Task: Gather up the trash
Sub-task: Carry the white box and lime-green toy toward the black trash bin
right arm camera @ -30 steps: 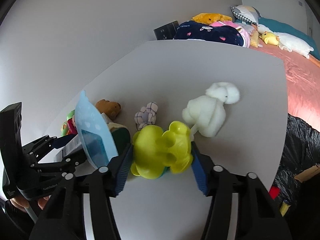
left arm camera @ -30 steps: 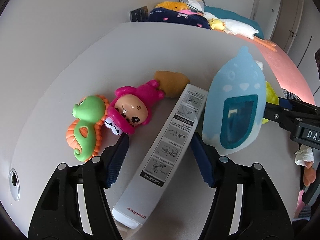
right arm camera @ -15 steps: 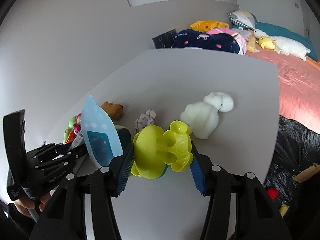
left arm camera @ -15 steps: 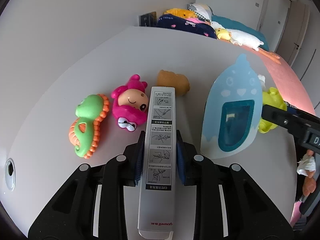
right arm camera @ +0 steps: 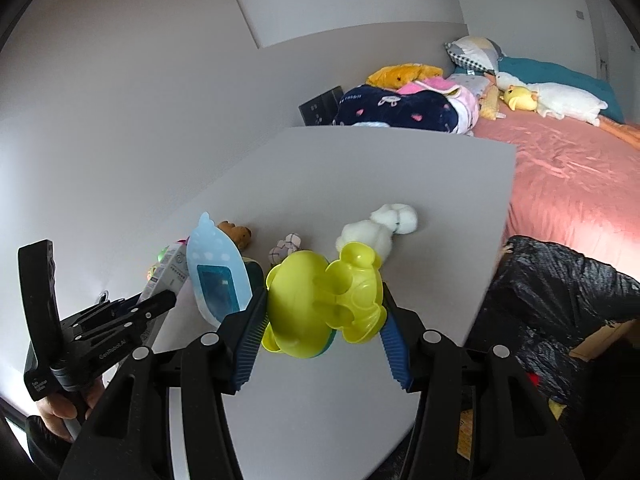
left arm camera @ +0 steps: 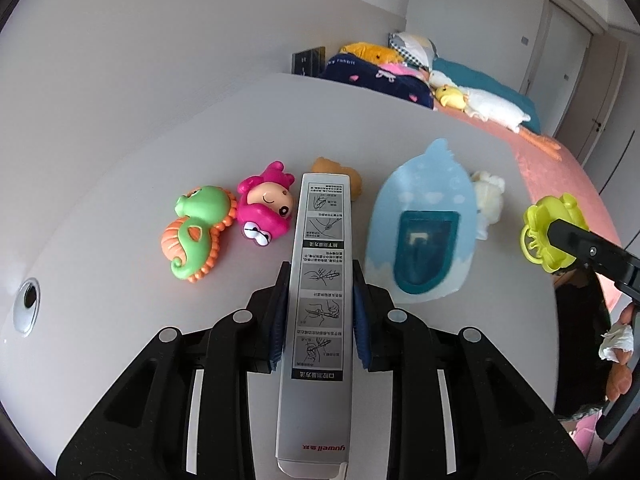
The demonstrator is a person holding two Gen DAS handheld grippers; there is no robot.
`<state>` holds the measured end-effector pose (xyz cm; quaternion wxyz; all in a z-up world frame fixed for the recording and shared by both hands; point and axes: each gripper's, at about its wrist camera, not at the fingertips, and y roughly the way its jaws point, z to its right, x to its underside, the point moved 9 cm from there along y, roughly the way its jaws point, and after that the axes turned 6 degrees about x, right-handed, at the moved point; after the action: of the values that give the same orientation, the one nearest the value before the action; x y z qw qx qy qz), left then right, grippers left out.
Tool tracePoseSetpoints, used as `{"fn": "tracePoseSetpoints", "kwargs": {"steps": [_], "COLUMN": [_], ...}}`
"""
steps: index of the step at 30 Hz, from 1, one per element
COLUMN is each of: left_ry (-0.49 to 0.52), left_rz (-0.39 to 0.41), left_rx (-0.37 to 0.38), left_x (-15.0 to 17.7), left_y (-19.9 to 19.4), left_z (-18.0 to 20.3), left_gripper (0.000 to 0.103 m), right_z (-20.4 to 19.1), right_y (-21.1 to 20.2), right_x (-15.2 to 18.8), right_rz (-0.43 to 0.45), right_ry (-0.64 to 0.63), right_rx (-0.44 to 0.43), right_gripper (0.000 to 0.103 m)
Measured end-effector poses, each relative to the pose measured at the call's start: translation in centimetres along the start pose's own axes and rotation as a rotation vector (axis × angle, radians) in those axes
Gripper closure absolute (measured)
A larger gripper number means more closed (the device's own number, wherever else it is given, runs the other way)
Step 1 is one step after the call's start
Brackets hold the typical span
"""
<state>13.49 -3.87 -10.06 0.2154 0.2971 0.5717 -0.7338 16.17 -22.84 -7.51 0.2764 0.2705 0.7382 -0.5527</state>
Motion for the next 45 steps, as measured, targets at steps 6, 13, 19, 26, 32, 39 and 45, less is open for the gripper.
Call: {"fn": "tracePoseSetpoints", "kwargs": {"steps": [6,13,19,26,32,39,45], "left_ry": [0.015,0.044,0.071,0.122,0.166,0.206,0.241], "left_rz": [0.027,0.052,0.075,0.101,0.096,0.077,0.052], "left_rx": [0.005,0.025,0.034,0.055,0.099,0.15,0.187], "left_x": [0.3,-0.2,-0.7,-2.0,-2.2,-2.2,-1.9], "left_y": [-1.7,-2.4,-3.2,-3.7,-2.9,-1.6,-0.7], "left_z": [2.1,5.2,7.4,10.5,14.0,17.6,20.6], "left_gripper": [0.076,0.076,0.076,0.076,0.076,0.076,0.076], "right_z": [1.3,3.2,4.7,6.4,8.8,12.2,13.9], "right_y": [-2.5,-4.7,-6.3,-8.1,-9.5,-10.9,-11.7], "right_x": [0.4,0.9,1.2,1.0,1.2,1.8,2.2], "right_rz": [0.023,0.043,0.062,0.09,0.105,0.109,0.112], "right_ry": [0.001,0.017,0.034,0.056,0.082,0.112,0.131], "right_rx": [0.009,0.026,0.039,0.051,0.08,0.123,0.147], "right_gripper": [0.048,0.048,0.048,0.048,0.048,0.048,0.048]}}
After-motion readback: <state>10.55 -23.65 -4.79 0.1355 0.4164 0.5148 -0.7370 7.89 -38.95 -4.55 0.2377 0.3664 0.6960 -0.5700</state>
